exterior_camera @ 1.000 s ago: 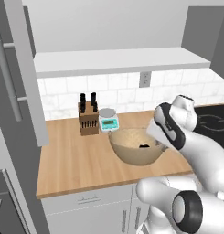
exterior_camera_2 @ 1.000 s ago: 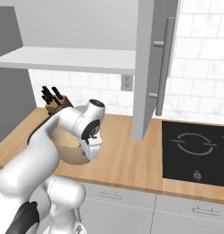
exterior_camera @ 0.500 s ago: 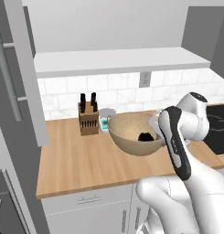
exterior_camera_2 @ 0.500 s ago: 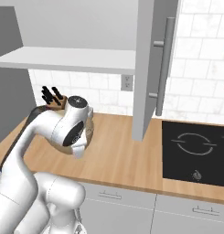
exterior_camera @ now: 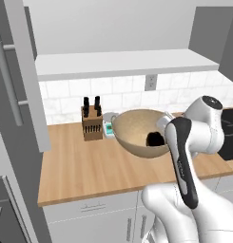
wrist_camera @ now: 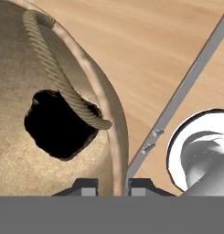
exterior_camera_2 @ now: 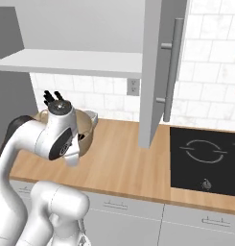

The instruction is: Open the cabinet, pick up the bread from the cabinet and place it in the basket. Then move the basket to the dining counter.

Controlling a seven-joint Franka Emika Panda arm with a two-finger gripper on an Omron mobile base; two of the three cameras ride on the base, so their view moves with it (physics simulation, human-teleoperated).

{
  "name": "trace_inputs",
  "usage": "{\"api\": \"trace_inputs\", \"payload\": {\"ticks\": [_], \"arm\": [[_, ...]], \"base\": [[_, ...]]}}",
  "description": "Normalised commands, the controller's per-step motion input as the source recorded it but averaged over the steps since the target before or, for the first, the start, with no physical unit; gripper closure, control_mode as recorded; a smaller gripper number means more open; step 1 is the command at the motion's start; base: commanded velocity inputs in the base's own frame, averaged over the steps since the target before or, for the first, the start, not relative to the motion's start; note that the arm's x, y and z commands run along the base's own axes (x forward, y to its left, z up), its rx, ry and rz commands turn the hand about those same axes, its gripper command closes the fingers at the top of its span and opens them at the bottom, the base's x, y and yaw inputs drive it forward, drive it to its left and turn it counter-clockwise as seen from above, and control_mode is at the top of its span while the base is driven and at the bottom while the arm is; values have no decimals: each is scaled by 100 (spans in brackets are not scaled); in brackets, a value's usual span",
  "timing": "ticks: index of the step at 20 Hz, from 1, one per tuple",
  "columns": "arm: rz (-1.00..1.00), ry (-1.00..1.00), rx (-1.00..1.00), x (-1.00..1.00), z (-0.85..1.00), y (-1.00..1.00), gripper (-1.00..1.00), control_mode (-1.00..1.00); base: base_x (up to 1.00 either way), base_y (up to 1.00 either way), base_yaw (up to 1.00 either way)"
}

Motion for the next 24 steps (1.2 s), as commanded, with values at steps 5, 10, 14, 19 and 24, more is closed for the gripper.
{"api": "trace_inputs", "payload": {"ticks": [5,10,14,19,24], "arm": [[0,10,-12,-19,48,5,100,-100],[-1,6,-5,-29,19,6,100,-100],[0,2,1,-35,4,8,100,-100],[0,4,7,-32,5,0,100,-100],[0,13,15,-11,11,0,100,-100]], "base": [[0,0,0],[0,0,0],[0,0,0],[0,0,0],[0,0,0]]}}
